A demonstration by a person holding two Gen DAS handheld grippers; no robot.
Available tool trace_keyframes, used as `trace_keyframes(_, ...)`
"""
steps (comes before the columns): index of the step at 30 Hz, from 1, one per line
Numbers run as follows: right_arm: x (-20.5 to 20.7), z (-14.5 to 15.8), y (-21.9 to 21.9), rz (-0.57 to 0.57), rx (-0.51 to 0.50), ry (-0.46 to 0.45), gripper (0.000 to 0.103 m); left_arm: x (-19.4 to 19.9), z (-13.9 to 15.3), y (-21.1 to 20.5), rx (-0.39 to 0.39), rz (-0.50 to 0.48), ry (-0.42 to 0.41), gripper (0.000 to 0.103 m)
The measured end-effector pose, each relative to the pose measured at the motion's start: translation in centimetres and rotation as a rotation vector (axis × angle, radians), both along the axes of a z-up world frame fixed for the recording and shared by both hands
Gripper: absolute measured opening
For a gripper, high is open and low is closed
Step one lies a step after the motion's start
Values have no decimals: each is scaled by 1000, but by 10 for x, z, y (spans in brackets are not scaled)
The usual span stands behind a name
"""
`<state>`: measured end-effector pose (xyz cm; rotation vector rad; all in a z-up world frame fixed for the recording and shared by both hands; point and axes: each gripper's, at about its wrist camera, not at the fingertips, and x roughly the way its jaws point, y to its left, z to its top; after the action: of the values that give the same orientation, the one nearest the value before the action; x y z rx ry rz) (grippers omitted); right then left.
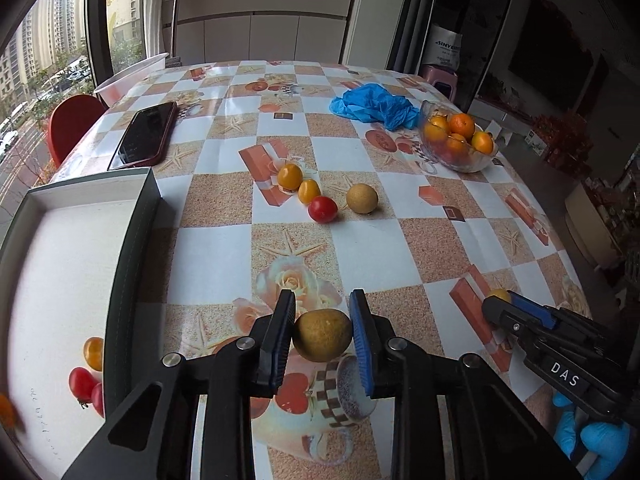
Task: Organize fruits
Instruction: 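Carry both brown fruits over the white tray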
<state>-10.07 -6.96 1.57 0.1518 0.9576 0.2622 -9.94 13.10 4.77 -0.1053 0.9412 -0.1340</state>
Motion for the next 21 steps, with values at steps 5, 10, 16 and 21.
trace_keyframes(5, -4, 10, 23, 44, -5, -10, 30, -16, 20, 18, -10, 13, -35, 29)
trace_keyframes(10, -6, 23, 52, 101, -14, -22, 30, -29, 32, 48, -18, 54, -58, 29)
trace_keyframes(16, -8, 38, 100, 193, -11, -34, 30, -46, 41, 97, 0, 130, -78, 30)
trace_keyframes(21, -8, 47, 148, 276, 5, -31, 30, -59, 40, 142, 23, 220, -86, 29)
